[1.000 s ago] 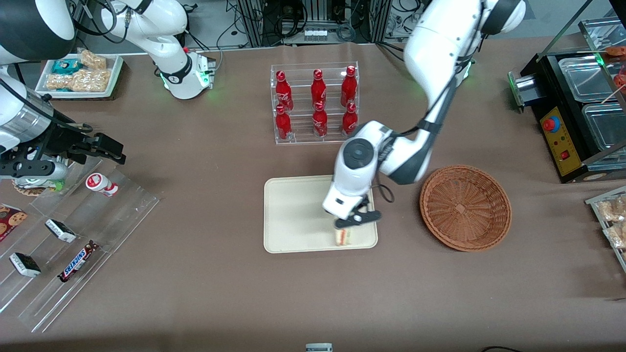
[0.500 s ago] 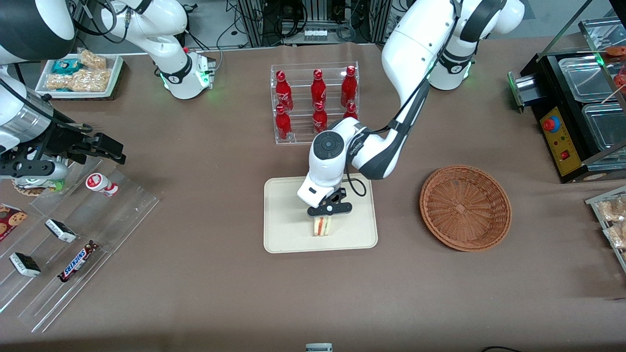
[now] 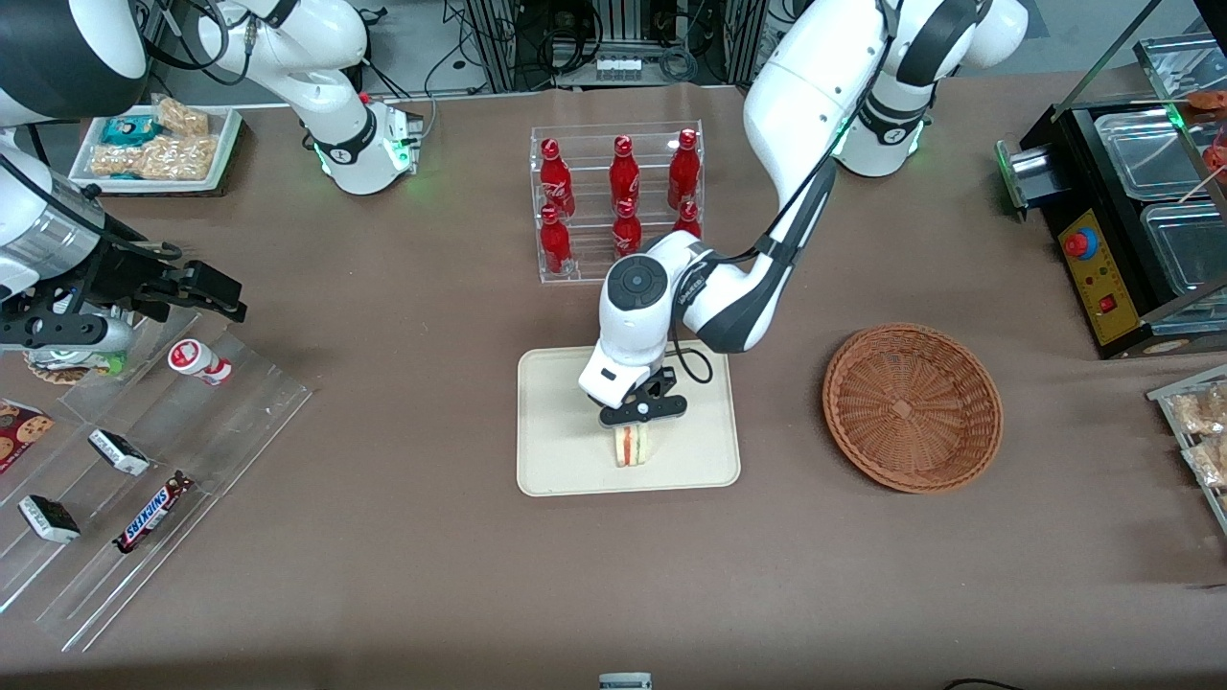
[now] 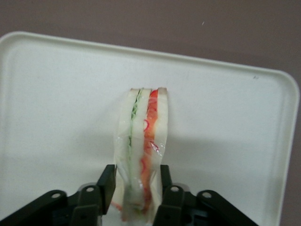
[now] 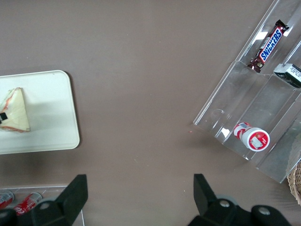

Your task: Place sandwich from basket to tray

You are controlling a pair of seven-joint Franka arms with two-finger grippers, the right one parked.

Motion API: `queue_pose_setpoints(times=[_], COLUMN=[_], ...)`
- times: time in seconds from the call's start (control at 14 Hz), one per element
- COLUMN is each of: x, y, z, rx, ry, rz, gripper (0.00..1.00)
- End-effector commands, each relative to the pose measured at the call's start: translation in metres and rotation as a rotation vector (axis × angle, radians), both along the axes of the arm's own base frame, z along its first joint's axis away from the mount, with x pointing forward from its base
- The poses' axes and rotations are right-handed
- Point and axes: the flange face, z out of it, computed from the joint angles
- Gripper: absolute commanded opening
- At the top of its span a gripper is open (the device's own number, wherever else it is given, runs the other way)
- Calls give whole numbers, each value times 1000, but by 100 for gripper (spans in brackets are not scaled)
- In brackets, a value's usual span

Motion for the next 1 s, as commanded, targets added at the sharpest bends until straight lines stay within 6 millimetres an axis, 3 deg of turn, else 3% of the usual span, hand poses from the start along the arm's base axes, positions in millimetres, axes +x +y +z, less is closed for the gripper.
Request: queue_pose_setpoints(times=[0.0,0.21,0.43,0.71,0.93], x=[13,24,32,53,46], y=[30,71,113,211,300], z=[88,147,166,173,188], rx=[9,4,78,106,115], ry=[-42,-36,27,80,109], rz=[20,39,53,142,53], gripper=[100,100,100,100,100])
